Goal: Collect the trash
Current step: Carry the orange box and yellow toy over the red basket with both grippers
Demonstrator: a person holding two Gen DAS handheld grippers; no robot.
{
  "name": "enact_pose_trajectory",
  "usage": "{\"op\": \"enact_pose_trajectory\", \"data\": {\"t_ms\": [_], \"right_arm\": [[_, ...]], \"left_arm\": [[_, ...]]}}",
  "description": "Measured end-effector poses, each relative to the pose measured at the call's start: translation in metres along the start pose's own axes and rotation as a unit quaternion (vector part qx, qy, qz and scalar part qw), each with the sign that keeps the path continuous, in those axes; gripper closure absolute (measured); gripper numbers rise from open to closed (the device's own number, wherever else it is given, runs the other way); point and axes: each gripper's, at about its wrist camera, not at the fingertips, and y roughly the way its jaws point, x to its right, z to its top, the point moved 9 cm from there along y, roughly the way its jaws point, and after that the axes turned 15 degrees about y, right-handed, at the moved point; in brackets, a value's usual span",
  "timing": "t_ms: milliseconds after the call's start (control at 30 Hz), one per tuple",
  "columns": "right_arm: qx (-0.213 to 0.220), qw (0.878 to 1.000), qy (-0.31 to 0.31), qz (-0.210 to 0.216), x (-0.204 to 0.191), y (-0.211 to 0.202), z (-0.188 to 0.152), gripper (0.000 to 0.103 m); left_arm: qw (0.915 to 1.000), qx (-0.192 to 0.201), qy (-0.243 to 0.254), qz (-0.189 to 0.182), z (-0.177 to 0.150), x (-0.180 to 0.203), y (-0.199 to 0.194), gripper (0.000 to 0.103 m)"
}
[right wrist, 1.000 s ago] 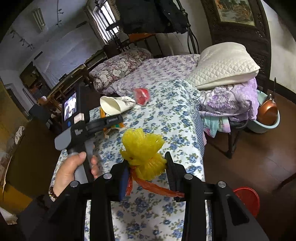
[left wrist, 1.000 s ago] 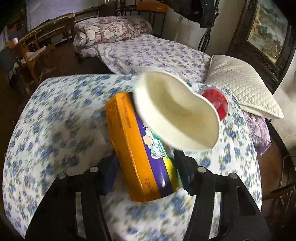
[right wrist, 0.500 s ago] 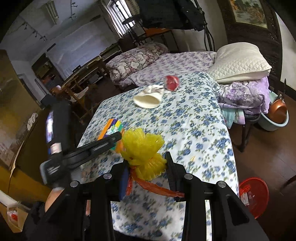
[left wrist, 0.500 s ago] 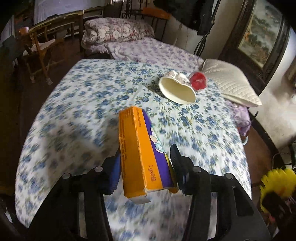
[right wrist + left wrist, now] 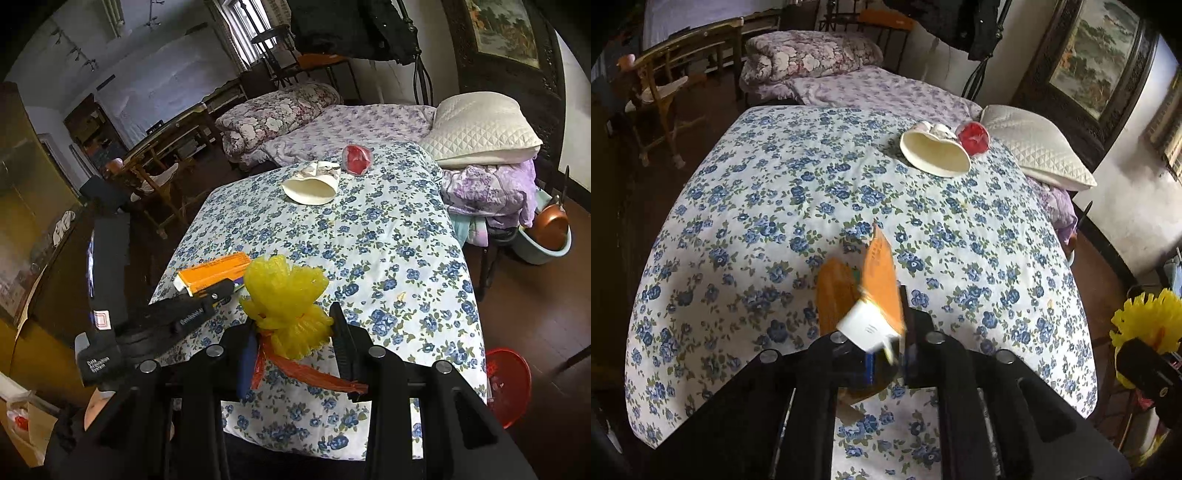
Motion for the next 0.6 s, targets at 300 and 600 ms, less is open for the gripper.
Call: {"op": "enact_pose_trajectory", "data": {"t_ms": [300,600], "right_arm": [[-0.013,1.0,0.002,0.006,-0.001,0.007,-0.004,0.066],[-0.013,1.0,0.001,0.007,-0.002,0.007,-0.006,0.066]], "left_arm": [[0.9993,0.022,-0.026,-0.017,0.004,-0.007,-0.006,0.094],[0.9983,0.046,-0.03,-0.018,0.011,-0.006,-0.022,0.094]]}}
